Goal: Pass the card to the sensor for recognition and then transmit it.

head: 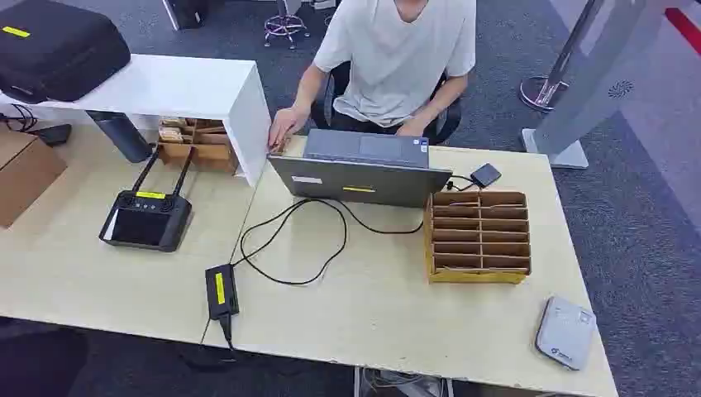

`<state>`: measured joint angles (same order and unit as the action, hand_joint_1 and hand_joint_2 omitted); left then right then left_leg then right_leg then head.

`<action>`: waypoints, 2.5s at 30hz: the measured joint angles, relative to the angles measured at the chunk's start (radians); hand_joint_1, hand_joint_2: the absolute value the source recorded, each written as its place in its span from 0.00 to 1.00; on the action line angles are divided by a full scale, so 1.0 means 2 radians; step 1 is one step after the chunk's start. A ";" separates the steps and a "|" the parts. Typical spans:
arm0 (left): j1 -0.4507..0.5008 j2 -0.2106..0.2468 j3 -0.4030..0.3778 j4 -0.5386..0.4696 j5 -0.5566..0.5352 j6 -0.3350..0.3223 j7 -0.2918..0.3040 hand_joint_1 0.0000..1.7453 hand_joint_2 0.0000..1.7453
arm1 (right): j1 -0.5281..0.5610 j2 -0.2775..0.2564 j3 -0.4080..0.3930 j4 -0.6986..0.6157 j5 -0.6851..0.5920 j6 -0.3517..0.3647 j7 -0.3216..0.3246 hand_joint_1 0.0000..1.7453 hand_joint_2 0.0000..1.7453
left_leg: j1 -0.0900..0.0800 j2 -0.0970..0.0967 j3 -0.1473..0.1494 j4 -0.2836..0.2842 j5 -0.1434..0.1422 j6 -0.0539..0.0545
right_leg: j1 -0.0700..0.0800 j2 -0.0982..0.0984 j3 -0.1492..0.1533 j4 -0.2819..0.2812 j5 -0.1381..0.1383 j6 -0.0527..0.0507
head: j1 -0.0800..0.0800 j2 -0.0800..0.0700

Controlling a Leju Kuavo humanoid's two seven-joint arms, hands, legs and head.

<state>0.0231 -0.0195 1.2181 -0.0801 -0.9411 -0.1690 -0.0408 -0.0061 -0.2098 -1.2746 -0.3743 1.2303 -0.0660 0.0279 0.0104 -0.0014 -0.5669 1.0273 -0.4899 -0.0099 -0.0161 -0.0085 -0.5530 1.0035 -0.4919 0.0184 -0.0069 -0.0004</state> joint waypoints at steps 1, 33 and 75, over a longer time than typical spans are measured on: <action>-0.001 0.000 0.007 0.002 -0.005 -0.002 -0.002 0.00 1.00 | -0.001 -0.001 -0.009 -0.013 0.005 0.005 0.001 0.00 1.00 | 0.000 0.000 0.000 0.000 0.000 0.000 | 0.000 0.000 0.000 0.000 0.000 0.000 | 0.000 0.000; -0.006 -0.004 0.077 0.025 -0.086 -0.038 -0.086 0.00 1.00 | -0.088 -0.152 -0.068 -0.180 -0.346 -0.101 -0.088 0.00 1.00 | -0.001 0.000 0.000 0.000 0.000 0.000 | -0.001 0.000 0.000 0.000 0.000 0.000 | 0.000 0.000; 0.005 0.002 0.010 0.029 -0.121 -0.021 -0.111 0.00 1.00 | -0.349 -0.239 0.710 -0.476 -0.412 -0.027 0.012 0.00 1.00 | -0.001 0.000 -0.003 0.000 0.002 -0.001 | -0.001 0.000 -0.003 0.003 0.002 0.000 | 0.000 0.000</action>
<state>0.0327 -0.0153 1.2379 -0.0225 -1.1825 -0.2117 -0.2632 -0.7034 -0.6879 0.1452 -1.3257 0.4065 -0.1190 0.0526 0.0080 -0.0022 -0.5721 1.0281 -0.4850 -0.0114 -0.0185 -0.0086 -0.5596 1.0103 -0.4887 0.0184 -0.0069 -0.0004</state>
